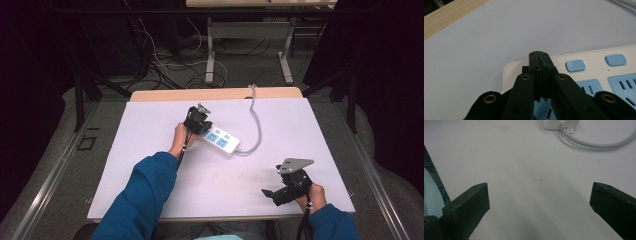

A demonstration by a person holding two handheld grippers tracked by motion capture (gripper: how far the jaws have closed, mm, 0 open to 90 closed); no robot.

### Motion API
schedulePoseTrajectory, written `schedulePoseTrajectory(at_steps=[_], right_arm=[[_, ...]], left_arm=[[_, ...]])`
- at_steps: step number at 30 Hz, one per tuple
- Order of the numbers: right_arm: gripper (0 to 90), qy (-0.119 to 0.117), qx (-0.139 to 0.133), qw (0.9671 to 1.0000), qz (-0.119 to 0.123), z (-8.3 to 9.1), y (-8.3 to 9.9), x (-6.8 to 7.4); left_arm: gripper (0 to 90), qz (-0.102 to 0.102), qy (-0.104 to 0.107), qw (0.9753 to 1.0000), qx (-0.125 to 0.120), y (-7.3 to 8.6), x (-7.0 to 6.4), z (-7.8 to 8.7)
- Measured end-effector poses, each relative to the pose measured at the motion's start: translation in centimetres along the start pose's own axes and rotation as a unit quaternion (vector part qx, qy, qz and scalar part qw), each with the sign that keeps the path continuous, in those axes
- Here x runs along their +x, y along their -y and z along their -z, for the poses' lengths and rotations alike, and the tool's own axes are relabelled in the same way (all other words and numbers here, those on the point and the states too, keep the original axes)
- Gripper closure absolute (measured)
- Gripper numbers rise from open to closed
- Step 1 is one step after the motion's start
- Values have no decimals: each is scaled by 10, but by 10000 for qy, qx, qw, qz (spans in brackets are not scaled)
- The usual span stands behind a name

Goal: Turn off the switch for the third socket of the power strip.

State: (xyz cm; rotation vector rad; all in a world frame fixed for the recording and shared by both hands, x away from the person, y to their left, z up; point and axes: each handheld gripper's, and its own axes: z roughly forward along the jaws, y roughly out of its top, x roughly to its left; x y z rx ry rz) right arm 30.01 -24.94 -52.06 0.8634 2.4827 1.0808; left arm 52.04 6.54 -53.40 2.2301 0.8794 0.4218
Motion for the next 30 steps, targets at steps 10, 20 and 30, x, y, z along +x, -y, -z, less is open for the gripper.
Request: schedulePoseTrajectory(at_steps=[10, 20, 30], right_arm=[[20, -13, 0, 10000, 1, 0, 0, 0], [20, -14, 1, 10000, -19, 0, 0, 0], [20, -7, 54, 10000, -12, 1, 0, 0]], left_arm=[[900, 3, -6, 10000, -2, 0, 0, 0], [900, -55, -26, 10000, 20, -1, -1, 0], [900, -53, -58, 10000, -6, -1, -1, 0]])
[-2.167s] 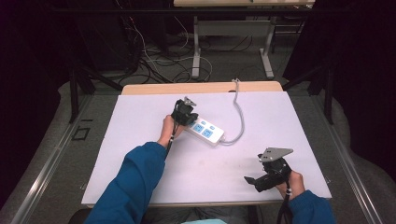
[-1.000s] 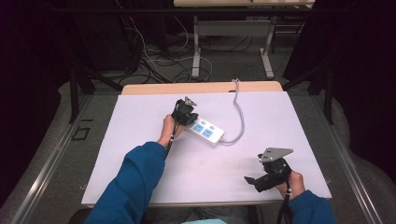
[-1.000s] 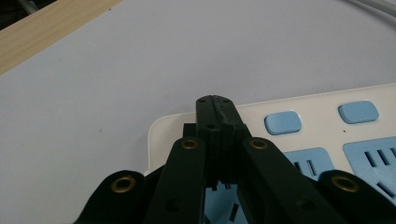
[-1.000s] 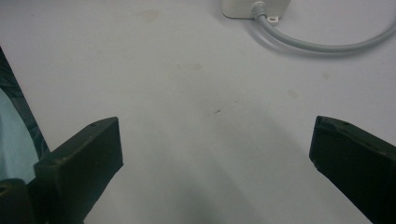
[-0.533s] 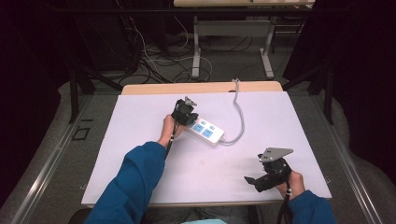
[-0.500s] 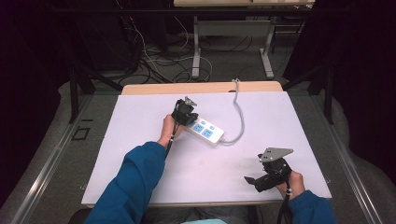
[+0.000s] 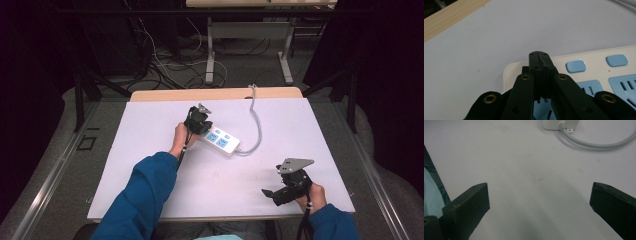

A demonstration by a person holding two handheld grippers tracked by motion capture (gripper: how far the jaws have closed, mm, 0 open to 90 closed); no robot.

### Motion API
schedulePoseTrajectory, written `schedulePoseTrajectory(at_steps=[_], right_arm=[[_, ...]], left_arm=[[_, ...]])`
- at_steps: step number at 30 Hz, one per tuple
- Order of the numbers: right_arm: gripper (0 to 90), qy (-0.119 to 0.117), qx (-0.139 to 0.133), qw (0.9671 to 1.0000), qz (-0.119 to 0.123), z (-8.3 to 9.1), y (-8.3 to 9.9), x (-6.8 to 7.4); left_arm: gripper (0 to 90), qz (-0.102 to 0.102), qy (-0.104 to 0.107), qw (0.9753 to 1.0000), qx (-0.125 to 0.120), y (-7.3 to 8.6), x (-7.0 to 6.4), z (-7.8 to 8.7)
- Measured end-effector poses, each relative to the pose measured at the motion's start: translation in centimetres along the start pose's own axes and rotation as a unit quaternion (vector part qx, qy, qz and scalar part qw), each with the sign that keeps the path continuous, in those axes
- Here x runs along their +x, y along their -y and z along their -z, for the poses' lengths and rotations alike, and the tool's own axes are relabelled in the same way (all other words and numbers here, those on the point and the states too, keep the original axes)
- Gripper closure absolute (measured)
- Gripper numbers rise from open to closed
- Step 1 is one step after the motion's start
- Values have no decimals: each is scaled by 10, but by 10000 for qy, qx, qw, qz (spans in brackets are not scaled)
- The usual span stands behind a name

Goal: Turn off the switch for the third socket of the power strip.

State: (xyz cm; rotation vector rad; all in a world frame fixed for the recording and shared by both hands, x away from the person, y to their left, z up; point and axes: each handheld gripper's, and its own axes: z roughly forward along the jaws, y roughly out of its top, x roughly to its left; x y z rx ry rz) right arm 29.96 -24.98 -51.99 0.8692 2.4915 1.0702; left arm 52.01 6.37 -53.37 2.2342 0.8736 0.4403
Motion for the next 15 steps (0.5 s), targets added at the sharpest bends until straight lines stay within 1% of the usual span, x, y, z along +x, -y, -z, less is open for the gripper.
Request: schedulePoseTrajectory(at_steps=[1, 2, 3, 4, 5, 6, 7, 10, 11, 13, 15], right_arm=[[20, 7, -5, 10000, -5, 0, 0, 0], [20, 18, -2, 10000, 61, 0, 0, -1], [21, 21, -48, 10000, 28, 0, 0, 0], [20, 9, -3, 10000, -1, 0, 0, 0], [20, 3, -1, 10000, -3, 0, 0, 0], [20, 6, -13, 10000, 66, 0, 0, -1], [20, 16, -6, 10000, 20, 0, 0, 0], [20, 16, -6, 10000, 46, 0, 0, -1], [20, 6, -8, 10000, 48, 0, 0, -1], [20, 7, -9, 10000, 21, 0, 0, 0], [20, 20, 3, 10000, 25, 0, 0, 0]], left_arm=[[900, 4, -8, 10000, -4, 0, 0, 0], [900, 55, -32, 10000, -58, 0, -2, -1], [900, 53, -37, 10000, -34, 0, -2, -1], [900, 57, -39, 10000, -34, 0, -2, -1], [900, 45, -29, 10000, -41, 0, -2, -1], [900, 48, -27, 10000, -36, 0, -1, 0], [900, 46, -31, 10000, -37, 0, -2, 0], [900, 32, -31, 10000, -20, 0, -1, 1], [900, 20, -40, 10000, -63, -1, 0, 2], [900, -32, -49, 10000, 1, -2, 0, 2], [900, -2, -60, 10000, 6, -2, 0, 3]])
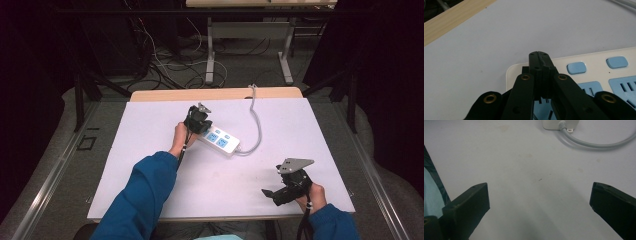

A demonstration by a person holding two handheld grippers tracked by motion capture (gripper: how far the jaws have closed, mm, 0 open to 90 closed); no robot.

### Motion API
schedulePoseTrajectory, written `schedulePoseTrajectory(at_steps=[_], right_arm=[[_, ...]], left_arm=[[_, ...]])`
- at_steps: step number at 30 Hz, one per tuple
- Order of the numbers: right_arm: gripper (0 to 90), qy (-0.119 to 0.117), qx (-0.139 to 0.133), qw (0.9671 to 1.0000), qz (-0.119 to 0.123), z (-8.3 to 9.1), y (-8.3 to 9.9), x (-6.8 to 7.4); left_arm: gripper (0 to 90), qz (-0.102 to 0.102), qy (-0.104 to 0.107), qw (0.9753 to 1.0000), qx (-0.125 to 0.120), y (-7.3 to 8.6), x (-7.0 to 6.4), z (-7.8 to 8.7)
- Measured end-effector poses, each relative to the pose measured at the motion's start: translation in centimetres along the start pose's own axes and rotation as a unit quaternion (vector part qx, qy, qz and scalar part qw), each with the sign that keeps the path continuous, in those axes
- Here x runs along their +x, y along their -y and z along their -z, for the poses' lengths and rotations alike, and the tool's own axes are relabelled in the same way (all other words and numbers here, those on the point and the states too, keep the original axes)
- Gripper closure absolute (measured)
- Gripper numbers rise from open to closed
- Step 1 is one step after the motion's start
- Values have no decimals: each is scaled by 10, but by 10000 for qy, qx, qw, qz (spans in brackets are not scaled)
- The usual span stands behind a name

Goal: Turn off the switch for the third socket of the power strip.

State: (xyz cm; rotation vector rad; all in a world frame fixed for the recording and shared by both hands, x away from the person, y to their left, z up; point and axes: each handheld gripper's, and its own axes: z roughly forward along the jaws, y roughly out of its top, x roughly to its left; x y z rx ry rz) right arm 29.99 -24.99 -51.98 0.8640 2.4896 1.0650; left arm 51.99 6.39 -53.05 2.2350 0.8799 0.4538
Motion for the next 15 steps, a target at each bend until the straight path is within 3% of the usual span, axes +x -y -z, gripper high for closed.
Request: schedulePoseTrajectory(at_steps=[15], right_arm=[[20, 12, -2, 10000, 7, 0, 0, 0]], left_arm=[[900, 26, -13, 10000, -15, 0, 0, 0]])
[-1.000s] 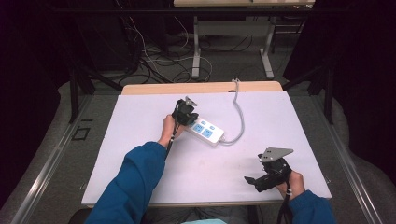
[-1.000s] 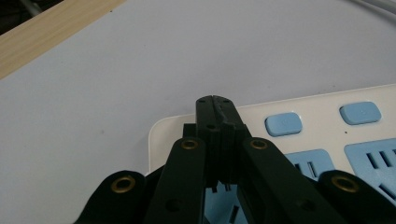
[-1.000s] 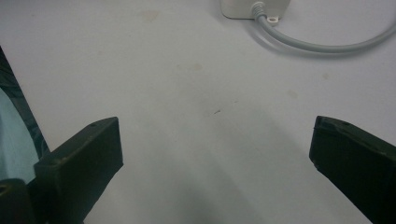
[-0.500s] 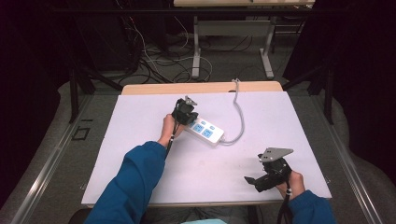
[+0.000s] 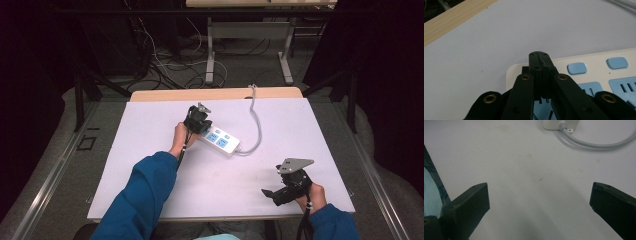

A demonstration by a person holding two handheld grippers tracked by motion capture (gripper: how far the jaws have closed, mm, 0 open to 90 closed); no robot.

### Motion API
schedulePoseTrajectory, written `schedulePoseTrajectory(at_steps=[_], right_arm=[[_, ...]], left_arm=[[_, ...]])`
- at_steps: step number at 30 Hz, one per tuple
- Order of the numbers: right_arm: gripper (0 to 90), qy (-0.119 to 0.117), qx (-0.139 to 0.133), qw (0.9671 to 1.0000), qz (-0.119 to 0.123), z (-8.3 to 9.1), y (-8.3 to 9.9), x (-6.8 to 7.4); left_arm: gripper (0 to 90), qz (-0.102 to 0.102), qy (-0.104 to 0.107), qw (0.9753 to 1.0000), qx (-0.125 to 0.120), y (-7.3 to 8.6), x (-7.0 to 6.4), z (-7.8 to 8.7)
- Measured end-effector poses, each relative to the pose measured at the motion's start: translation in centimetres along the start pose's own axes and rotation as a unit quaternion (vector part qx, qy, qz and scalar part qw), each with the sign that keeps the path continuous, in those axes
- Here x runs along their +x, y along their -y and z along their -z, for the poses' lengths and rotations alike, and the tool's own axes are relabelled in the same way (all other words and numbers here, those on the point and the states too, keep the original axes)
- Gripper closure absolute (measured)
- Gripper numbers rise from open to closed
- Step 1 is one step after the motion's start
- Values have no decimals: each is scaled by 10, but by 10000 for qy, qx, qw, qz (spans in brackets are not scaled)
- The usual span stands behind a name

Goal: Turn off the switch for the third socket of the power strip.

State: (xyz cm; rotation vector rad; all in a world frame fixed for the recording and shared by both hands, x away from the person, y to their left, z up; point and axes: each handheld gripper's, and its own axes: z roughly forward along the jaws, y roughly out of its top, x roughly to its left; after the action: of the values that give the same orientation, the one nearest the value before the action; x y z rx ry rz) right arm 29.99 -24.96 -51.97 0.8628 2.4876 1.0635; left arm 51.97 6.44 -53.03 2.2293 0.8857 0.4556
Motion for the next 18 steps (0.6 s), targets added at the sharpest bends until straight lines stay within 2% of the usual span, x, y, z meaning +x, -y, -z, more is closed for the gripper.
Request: schedulePoseTrajectory(at_steps=[4, 8, 9, 12, 14, 16, 17, 18], right_arm=[[20, -29, 6, 10000, -32, 0, 0, 0], [20, -37, 33, 10000, -20, 1, 0, 0], [20, -33, 30, 10000, -9, 1, 0, 0], [20, -12, 4, 10000, -23, 0, 0, 0], [20, -24, -45, 10000, -13, 0, 1, 0], [20, -59, 53, 10000, 52, 1, 0, -1], [20, -23, -56, 10000, -12, 0, 0, 0], [20, -30, 9, 10000, 3, 0, 0, 0]], left_arm=[[900, 104, -38, 9999, -24, 1, 2, 1], [897, 194, 25, 9997, -111, 2, 5, 7], [832, 217, 57, 9997, -134, 2, 6, 9], [728, 302, 123, 9993, -191, 2, 7, 19], [600, 321, 126, 9992, -179, 3, 8, 25], [480, 354, 119, 9991, -207, 6, 8, 32], [433, 337, 123, 9992, -202, 7, 8, 35], [386, 310, 121, 9993, -190, 9, 9, 39]])
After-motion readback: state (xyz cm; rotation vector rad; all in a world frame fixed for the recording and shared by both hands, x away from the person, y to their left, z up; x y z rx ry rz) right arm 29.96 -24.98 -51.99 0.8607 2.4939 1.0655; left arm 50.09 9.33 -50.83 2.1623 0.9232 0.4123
